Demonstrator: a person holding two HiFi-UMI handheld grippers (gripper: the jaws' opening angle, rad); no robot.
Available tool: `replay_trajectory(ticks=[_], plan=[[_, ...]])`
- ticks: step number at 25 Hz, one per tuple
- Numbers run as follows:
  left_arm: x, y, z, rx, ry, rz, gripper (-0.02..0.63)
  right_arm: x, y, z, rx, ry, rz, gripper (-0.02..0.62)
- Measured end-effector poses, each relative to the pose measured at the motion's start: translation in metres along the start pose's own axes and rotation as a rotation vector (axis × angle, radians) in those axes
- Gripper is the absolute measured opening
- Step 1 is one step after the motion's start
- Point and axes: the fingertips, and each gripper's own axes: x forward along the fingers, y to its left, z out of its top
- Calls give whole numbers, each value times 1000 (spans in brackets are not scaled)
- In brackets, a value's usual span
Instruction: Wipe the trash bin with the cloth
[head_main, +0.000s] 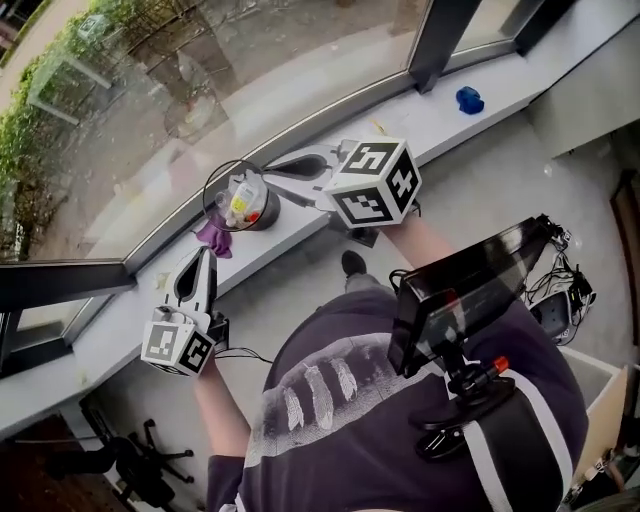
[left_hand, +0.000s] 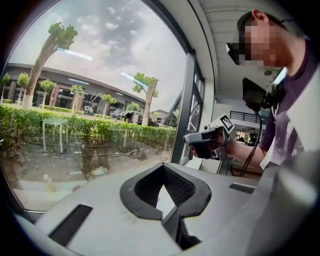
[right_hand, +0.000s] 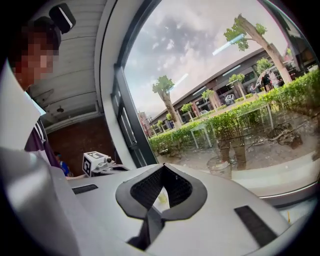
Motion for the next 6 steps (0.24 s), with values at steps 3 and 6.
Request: replay_trajectory(ticks=[3, 6], plan=[[-35, 6, -6, -7, -21, -22, -3, 3, 42, -11, -51, 18, -28, 0], [-71, 9, -10, -13, -41, -47, -3, 5, 86, -21, -104, 38, -63, 0]])
